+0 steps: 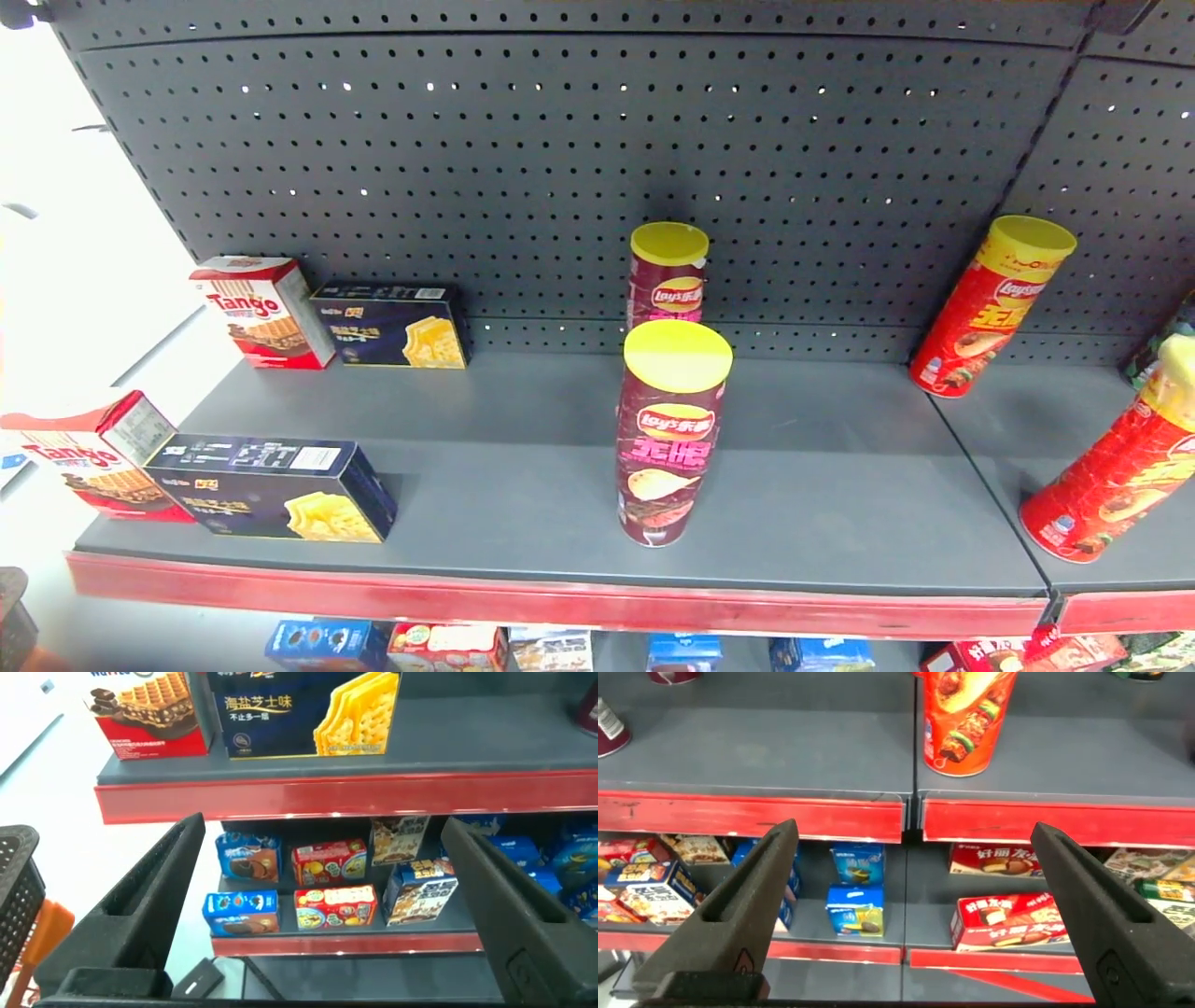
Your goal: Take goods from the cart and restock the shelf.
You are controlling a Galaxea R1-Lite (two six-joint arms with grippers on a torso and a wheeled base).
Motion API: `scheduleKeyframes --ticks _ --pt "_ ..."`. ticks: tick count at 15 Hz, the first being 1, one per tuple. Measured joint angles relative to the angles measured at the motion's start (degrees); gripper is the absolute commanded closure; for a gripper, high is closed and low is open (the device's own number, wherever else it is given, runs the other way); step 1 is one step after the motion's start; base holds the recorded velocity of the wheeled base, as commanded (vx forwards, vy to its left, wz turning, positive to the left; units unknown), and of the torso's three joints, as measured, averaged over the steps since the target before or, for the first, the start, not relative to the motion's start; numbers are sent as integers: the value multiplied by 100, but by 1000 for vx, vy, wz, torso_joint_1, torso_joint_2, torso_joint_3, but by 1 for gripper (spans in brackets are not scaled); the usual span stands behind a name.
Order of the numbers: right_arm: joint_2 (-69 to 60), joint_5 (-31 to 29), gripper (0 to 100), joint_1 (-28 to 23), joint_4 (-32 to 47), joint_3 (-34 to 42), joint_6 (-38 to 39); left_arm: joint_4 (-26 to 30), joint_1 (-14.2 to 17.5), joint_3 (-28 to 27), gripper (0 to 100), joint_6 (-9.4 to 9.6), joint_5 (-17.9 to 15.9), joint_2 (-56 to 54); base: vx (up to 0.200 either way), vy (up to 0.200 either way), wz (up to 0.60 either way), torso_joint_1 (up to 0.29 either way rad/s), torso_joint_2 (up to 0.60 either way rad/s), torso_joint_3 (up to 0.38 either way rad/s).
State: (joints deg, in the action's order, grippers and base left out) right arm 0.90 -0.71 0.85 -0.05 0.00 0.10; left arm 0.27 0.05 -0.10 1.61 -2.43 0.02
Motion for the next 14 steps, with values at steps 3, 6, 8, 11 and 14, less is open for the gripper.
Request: scheduleKeyframes --ticks 3,6,8,11,14 --pt "0 0 0 0 -2 0 -10 -2 2 0 0 -6 0 0 0 0 0 0 0 0" --pt "0 0 0 2 -2 0 -10 0 2 0 0 -20 0 0 0 0 -200 -1 2 1" --pt "0 9 0 2 0 0 -15 0 2 0 0 -24 5 0 0 0 0 0 0 0" --pt "-2 9 0 2 -2 0 -10 -5 6 5 0 -24 2 0 0 0 0 0 0 0" --pt "-2 9 0 0 2 0 -10 -2 5 0 0 -28 7 0 0 0 0 0 0 0"
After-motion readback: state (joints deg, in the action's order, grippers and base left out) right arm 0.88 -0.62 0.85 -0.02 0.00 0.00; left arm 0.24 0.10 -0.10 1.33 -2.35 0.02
